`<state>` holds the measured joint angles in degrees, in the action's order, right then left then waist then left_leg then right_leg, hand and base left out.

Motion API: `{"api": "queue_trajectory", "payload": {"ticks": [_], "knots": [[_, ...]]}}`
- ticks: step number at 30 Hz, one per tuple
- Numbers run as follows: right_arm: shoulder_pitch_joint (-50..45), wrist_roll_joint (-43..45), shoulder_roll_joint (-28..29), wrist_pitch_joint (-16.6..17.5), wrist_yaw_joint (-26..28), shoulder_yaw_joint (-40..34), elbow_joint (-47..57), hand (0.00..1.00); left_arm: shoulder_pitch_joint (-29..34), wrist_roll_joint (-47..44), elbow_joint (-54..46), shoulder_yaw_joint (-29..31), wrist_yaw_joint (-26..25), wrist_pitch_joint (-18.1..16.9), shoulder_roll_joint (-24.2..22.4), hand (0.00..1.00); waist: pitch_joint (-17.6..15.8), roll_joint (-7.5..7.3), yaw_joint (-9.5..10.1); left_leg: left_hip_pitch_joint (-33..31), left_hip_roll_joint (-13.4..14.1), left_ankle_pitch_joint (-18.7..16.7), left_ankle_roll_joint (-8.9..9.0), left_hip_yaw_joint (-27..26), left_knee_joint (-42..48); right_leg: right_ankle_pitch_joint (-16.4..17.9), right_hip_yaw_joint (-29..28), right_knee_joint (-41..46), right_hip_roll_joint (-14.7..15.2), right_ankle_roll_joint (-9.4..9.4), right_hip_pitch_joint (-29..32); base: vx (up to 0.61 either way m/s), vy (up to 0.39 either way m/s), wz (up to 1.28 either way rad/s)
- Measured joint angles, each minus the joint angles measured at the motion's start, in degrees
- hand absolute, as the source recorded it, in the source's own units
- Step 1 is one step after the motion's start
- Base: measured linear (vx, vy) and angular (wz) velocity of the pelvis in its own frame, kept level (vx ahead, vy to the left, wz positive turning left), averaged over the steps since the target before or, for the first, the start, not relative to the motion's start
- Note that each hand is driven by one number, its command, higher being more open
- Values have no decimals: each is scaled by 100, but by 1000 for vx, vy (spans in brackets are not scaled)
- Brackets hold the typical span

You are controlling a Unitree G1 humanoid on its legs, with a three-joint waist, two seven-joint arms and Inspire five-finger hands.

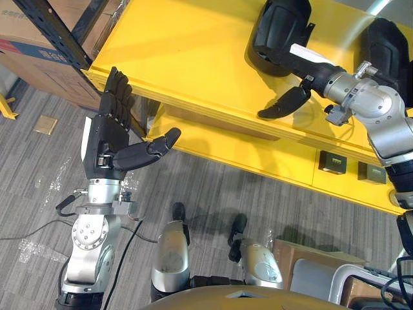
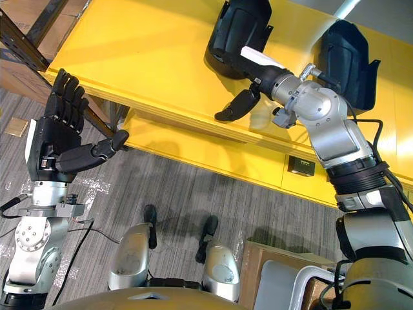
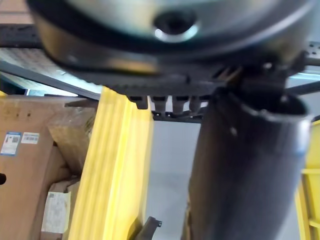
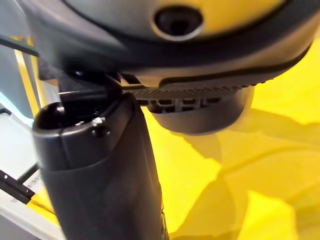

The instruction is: Walk over and take three plastic housings, then place them on the shelf

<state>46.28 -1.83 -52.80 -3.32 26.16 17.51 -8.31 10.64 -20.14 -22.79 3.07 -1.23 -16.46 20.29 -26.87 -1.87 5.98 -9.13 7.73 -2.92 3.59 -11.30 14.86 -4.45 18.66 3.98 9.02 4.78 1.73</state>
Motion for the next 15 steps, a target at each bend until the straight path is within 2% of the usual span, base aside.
{"api": "queue_trajectory", "payload": {"ticks": [15], "knots": [[-12, 0, 0, 1, 233, 4, 18, 100, 2, 0, 241, -40, 12, 3, 1, 100, 21, 27, -9, 135, -8, 4, -3, -81, -68, 1, -42, -3, 15, 0, -64, -1, 1, -1]]}}
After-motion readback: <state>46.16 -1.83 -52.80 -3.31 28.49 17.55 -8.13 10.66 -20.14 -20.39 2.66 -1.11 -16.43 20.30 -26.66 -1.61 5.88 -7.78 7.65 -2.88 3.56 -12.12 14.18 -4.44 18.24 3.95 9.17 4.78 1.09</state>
